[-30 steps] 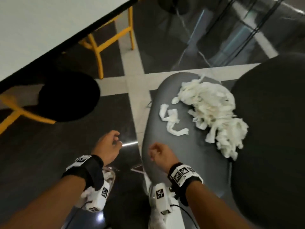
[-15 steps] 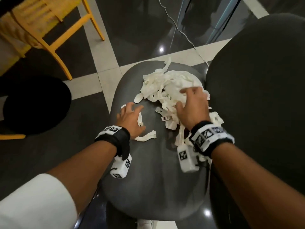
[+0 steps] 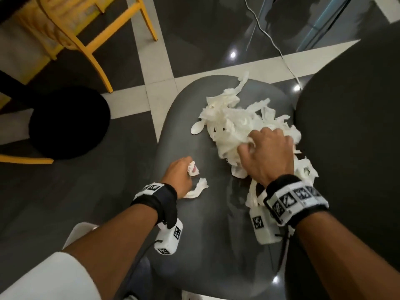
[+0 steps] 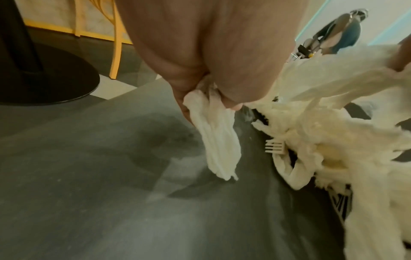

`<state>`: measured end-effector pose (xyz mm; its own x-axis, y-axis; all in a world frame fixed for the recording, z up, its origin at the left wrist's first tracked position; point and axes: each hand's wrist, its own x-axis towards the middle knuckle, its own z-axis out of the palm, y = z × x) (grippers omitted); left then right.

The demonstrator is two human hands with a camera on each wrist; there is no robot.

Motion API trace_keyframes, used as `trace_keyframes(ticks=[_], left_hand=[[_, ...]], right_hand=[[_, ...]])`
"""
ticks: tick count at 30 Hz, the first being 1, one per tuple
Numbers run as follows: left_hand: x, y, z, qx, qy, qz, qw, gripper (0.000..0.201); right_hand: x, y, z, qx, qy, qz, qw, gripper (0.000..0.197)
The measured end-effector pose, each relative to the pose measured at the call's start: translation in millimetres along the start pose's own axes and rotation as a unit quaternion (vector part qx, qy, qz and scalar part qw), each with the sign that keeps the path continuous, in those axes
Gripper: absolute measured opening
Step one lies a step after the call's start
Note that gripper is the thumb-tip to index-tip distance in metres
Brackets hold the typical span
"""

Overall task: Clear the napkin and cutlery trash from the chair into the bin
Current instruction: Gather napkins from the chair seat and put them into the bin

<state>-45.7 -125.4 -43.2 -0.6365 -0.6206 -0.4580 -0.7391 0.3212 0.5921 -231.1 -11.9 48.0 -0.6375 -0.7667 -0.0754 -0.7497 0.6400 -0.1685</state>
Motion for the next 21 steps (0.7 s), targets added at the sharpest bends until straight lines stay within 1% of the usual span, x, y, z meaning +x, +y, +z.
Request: trace_keyframes(ticks=[1,3,5,6,7,8,9,10,11,13,15,17,18,20,21], left_hand=[[-5.1,3.1,-5.5,-0.020,0.009,-0.004,1.000,0.024],[-11.7,7.8,-15.8,-0.062,0.020,0.000,0.998,0.036],[-18.0,13.6,-24.4,-0.155,0.022,0.038,0.987,0.059],[-23.6,17.3,-29.4,-0.208,0.020,0.066,0.976,0.073],[-30.7,18.6,-34.1,-0.233,0.015,0.093,0.968,0.081],[-39.1,17.9,-39.2,-0.230,0.007,0.120,0.966,0.078],[-48.4,13.4,-42.0,-0.193,-0.003,0.131,0.972,0.064],[-57.9,6.5,-43.3,-0.152,-0.011,0.129,0.980,0.047],[-69.3,-0.6,-46.7,-0.130,-0.023,0.118,0.984,0.035],[-87.9,-23.1,-51.5,-0.151,-0.027,0.089,0.984,0.025],[-103.8,-44.0,-61.9,-0.200,-0.010,0.057,0.978,0.017],[-120.3,-66.2,-76.6,-0.265,-0.005,0.014,0.964,0.021],[-130.7,-77.9,-85.2,-0.288,-0.006,-0.012,0.958,0.021],[-148.2,-105.3,-96.4,-0.333,0.004,-0.046,0.942,0.013],[-158.1,-126.2,-102.2,-0.355,0.019,-0.063,0.933,0.019]], right_hand=[[-7.7,-11.1,-1.9,0.035,-0.001,-0.021,0.999,0.030],[-20.4,-33.8,-3.4,0.125,-0.022,-0.057,0.990,0.024],[-31.5,-57.0,-3.7,0.186,-0.040,-0.077,0.979,0.015],[-36.8,-68.6,-3.9,0.199,-0.047,-0.084,0.975,0.014],[-42.5,-80.2,-4.3,0.212,-0.054,-0.095,0.971,0.014],[-47.8,-91.1,-3.3,0.228,-0.065,-0.102,0.966,0.014],[-53.4,-101.2,-1.6,0.250,-0.075,-0.109,0.959,0.014],[-59.2,-111.7,0.5,0.270,-0.088,-0.111,0.952,0.013],[-64.4,-121.8,4.1,0.289,-0.100,-0.117,0.945,0.012],[-74.8,-144.0,12.8,0.316,-0.123,-0.135,0.931,0.011],[-84.3,-165.3,26.5,0.317,-0.132,-0.148,0.928,0.004],[-92.7,-185.4,42.5,0.287,-0.139,-0.152,0.935,0.031],[-96.5,-196.6,48.8,0.266,-0.154,-0.153,0.939,0.041],[-103.0,-213.6,60.7,0.221,-0.192,-0.183,0.938,0.053],[-107.5,-225.4,69.2,0.206,-0.220,-0.209,0.930,0.058]])
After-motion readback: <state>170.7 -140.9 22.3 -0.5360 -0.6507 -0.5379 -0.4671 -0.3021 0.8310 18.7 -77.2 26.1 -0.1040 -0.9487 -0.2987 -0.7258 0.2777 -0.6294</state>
